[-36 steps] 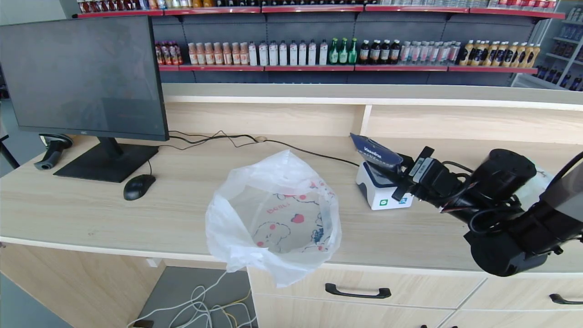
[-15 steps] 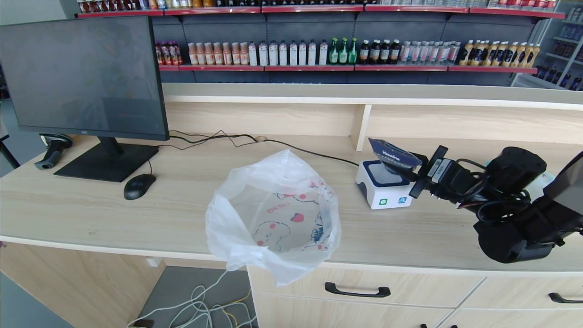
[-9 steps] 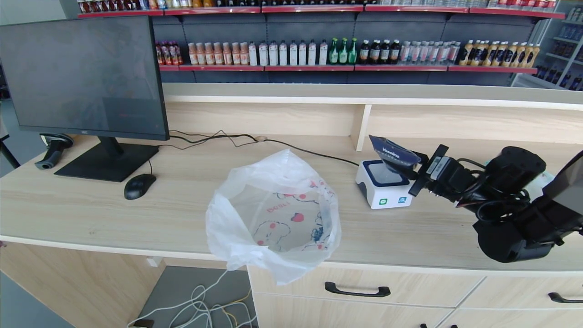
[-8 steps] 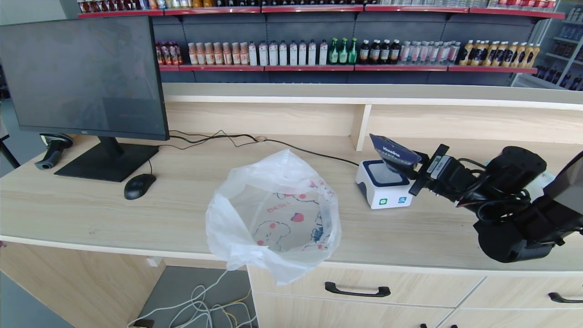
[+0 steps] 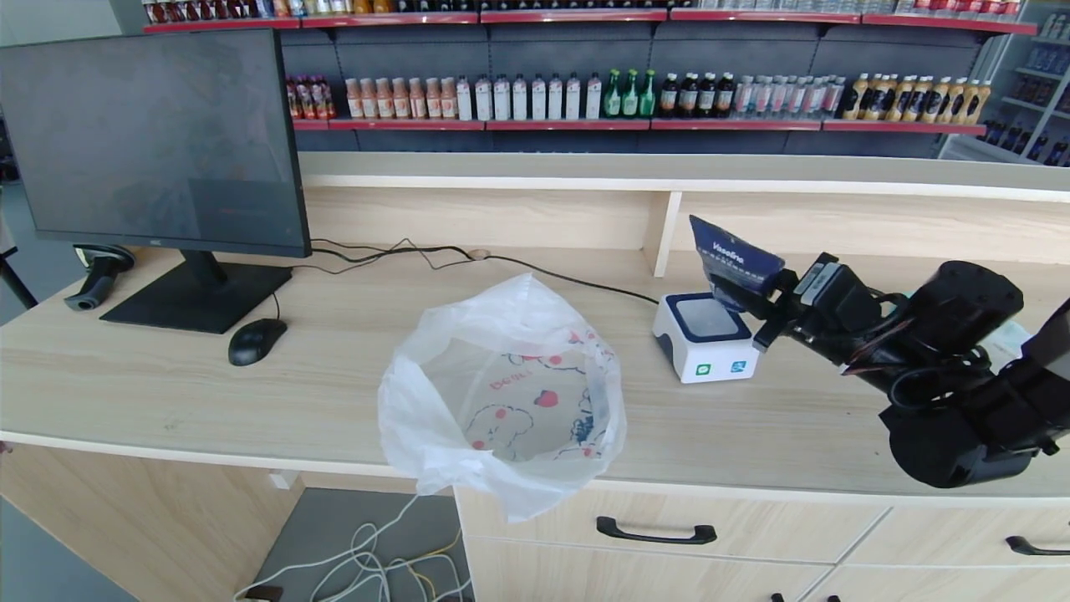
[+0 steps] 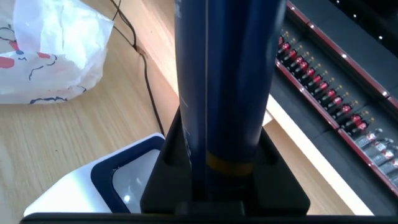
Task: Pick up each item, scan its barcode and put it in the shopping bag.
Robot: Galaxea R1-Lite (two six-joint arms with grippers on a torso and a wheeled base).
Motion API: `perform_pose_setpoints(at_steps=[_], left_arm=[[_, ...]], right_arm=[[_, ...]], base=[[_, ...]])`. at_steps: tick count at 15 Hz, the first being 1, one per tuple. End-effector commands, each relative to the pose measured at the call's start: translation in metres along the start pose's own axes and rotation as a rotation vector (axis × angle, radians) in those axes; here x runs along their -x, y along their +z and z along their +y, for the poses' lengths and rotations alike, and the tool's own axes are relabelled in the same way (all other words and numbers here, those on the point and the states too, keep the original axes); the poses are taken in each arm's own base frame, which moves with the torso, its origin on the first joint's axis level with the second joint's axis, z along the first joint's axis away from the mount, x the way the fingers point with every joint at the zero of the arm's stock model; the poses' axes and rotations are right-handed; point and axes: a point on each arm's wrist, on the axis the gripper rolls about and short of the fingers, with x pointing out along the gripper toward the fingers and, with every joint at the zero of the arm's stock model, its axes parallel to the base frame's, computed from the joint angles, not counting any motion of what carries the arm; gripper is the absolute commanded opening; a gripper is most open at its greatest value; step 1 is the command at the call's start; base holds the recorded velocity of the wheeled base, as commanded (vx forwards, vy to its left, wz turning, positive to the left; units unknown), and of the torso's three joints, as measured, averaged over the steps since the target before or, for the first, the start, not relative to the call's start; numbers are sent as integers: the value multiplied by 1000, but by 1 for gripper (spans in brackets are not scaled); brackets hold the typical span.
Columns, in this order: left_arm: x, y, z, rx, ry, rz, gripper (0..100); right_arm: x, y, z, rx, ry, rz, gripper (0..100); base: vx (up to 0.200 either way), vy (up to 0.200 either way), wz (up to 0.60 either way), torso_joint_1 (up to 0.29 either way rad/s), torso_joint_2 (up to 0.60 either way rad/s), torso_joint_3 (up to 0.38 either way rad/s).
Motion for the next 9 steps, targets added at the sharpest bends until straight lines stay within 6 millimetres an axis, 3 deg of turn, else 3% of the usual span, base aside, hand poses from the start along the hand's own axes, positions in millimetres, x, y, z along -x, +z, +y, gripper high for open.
perform_pose_setpoints(at_steps=[1,4,9], left_arm=[[0,0,0,0,2,0,100],[0,0,0,0,0,0,100],[0,0,0,0,0,0,100]], right_arm=[[-1,24,1,-47,-53,4,0],[-5,51,17,-112,-70,-3,0],[19,80,19,-279,-164,59,0]], base=[[0,0,0,0,0,0],[0,0,0,0,0,0],[0,0,0,0,0,0]])
